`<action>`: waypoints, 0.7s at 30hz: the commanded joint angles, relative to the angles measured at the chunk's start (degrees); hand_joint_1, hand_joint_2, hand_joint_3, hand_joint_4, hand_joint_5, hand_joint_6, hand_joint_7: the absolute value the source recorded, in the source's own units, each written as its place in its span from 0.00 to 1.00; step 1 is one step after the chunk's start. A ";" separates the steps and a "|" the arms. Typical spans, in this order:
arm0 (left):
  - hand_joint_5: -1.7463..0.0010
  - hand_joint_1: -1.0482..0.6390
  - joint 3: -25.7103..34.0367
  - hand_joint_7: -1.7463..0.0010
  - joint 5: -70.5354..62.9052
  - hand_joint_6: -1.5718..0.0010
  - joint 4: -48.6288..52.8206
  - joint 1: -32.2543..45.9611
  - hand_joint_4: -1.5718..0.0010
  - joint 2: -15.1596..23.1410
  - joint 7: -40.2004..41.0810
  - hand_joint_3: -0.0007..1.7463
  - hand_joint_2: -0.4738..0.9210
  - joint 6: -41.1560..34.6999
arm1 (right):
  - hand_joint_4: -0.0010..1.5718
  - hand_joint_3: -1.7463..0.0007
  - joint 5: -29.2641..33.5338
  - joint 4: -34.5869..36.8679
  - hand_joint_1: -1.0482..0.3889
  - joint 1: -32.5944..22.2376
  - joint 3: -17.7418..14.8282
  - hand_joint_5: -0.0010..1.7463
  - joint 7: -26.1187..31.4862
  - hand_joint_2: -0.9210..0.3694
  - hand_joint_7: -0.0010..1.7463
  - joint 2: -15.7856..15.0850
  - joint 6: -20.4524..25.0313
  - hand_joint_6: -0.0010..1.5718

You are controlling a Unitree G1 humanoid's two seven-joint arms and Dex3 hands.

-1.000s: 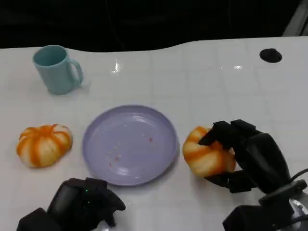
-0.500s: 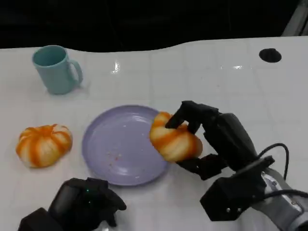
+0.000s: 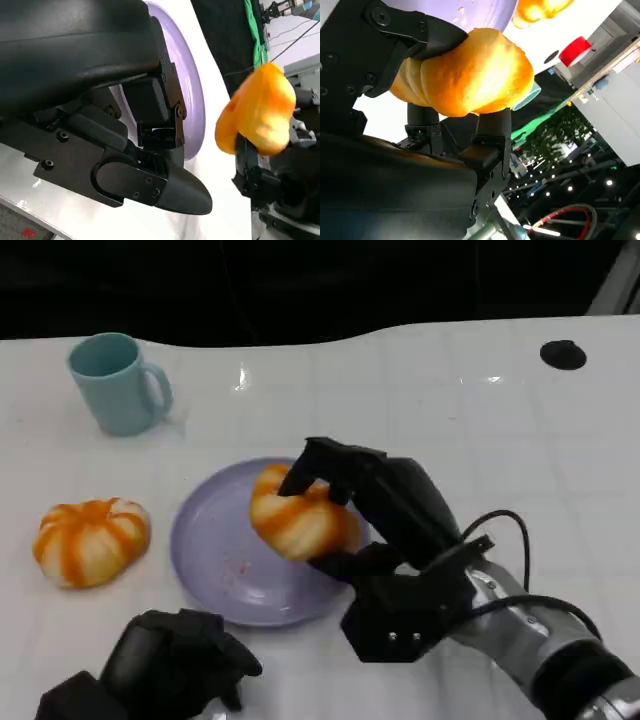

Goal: Grasp the bread from the table and place it into the plate.

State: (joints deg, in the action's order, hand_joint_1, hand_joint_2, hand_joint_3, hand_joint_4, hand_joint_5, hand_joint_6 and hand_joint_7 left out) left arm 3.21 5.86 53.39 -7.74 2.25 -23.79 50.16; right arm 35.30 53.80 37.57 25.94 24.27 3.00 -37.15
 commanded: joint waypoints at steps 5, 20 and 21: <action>0.34 0.00 0.01 0.65 -0.80 0.13 0.48 0.40 0.22 0.74 0.82 0.09 1.00 -0.82 | 0.14 0.68 0.39 1.93 0.50 3.53 2.15 0.28 -9.64 0.21 0.04 -0.44 3.21 0.28; 0.35 0.00 0.32 0.66 0.37 0.12 0.90 0.32 0.22 0.20 -0.16 0.09 1.00 0.22 | 0.01 0.93 -2.31 -13.19 0.25 -3.00 2.37 0.05 -23.75 0.00 0.01 -5.92 6.69 0.09; 0.35 0.00 0.32 0.66 0.41 0.12 0.86 0.35 0.22 0.17 -0.21 0.08 1.00 0.16 | 0.02 0.93 -2.80 -14.44 0.25 -3.78 2.06 0.05 -24.27 0.00 0.01 -6.35 6.59 0.10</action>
State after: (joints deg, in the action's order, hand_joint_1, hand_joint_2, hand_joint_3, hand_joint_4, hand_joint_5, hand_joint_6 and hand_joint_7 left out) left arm 3.29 5.95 53.68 -7.87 1.92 -23.48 50.33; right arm 34.08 42.36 35.41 28.95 1.31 -1.59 -30.63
